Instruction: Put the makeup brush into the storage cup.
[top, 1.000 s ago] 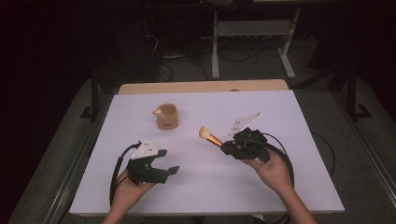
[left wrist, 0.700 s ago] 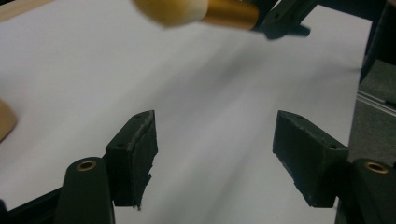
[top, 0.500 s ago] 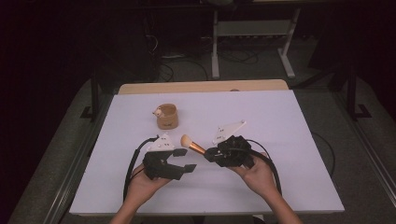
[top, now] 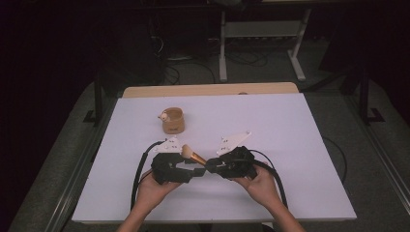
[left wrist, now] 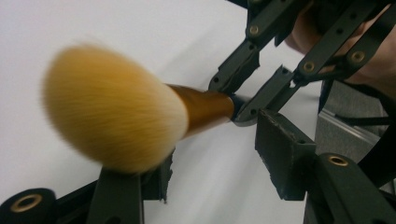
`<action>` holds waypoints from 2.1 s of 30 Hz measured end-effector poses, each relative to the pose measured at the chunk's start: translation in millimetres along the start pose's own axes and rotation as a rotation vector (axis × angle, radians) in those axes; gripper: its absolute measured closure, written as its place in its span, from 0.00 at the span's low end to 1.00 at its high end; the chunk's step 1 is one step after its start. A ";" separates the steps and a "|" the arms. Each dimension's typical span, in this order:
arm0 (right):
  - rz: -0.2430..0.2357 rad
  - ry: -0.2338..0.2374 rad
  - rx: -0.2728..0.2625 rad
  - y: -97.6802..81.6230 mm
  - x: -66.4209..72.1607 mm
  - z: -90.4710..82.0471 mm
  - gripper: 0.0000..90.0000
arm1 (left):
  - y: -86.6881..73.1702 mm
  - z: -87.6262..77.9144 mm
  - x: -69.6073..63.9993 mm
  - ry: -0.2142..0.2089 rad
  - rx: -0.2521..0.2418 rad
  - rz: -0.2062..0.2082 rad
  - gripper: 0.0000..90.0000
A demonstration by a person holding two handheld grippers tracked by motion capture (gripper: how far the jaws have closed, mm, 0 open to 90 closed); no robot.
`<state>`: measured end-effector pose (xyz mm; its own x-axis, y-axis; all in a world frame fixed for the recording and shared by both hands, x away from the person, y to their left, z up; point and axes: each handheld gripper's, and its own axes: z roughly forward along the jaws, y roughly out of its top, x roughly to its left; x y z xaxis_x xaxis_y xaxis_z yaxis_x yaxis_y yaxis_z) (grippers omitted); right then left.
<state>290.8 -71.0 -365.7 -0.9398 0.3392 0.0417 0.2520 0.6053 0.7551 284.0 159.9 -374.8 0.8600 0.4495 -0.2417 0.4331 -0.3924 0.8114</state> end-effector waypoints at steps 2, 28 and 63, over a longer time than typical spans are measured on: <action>-0.010 -0.002 0.001 -1.1 0.7 1.1 0.82 | -0.5 -1.1 1.9 -0.012 -0.008 -0.011 0.55; -0.092 -0.038 0.046 -1.4 13.7 16.2 0.71 | 4.5 -6.6 2.4 -0.030 0.001 0.000 0.80; 0.020 -0.015 -0.008 -6.4 13.2 23.7 0.82 | 12.1 -7.0 -4.4 -0.004 0.002 0.010 0.81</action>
<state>282.3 -53.3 -385.5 -0.9311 0.3617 0.0469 0.2686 0.5928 0.7592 283.6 158.8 -360.1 0.8652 0.4427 -0.2355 0.4250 -0.3984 0.8128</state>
